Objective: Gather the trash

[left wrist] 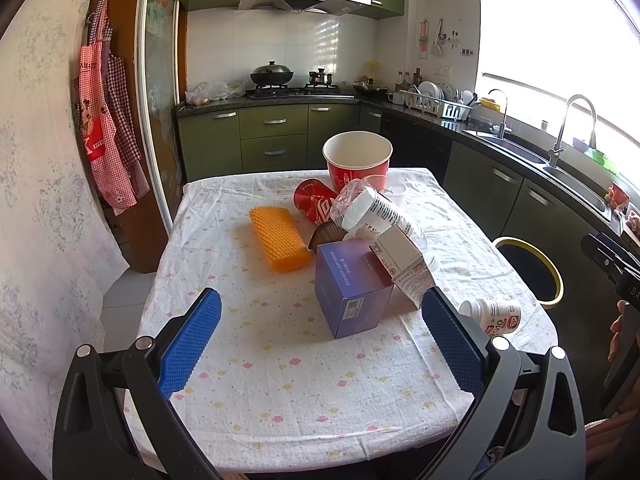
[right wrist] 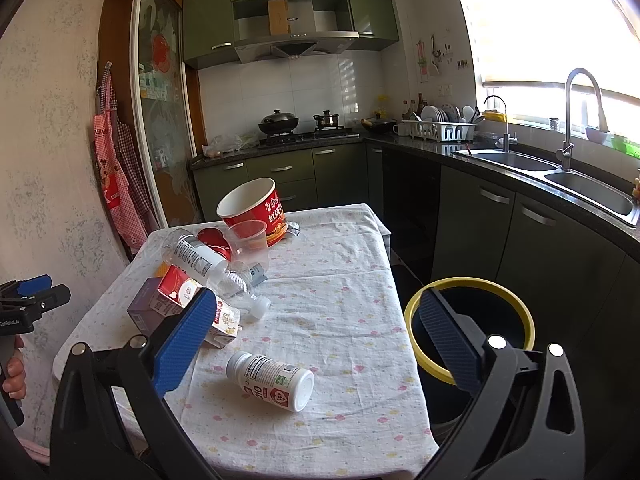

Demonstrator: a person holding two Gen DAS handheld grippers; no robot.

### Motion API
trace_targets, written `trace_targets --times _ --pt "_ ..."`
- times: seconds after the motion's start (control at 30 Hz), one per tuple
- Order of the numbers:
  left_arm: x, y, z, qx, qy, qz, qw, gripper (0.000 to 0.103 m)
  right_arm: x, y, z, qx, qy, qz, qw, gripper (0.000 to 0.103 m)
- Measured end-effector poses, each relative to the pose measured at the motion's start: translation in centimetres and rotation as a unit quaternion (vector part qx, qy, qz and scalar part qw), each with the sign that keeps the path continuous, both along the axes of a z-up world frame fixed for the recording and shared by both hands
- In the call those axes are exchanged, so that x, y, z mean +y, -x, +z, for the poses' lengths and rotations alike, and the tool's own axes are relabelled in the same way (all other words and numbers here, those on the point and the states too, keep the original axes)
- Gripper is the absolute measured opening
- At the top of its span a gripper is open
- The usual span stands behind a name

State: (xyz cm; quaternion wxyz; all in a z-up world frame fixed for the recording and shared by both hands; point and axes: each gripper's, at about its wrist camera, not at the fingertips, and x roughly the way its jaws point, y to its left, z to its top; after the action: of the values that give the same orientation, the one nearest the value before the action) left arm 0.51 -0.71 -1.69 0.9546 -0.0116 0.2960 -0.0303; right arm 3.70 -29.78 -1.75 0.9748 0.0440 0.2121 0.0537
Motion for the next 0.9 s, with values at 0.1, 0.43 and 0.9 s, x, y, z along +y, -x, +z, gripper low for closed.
trace_targets --times 0.1,0.43,0.9 --pt "0.0 -0.1 -0.1 0.001 0.000 -0.001 1.0000 0.099 0.0 0.0 0.1 0.000 0.000 0.000 1.000 0.097" --pt "0.5 -1.4 0.9 0.000 0.008 -0.015 0.9999 0.099 -0.2 -0.9 0.7 -0.006 0.008 0.001 1.000 0.097" --pt "4.4 -16.9 1.8 0.002 -0.008 0.024 0.9997 0.099 2.8 -22.2 3.4 0.171 -0.021 0.106 0.979 0.097"
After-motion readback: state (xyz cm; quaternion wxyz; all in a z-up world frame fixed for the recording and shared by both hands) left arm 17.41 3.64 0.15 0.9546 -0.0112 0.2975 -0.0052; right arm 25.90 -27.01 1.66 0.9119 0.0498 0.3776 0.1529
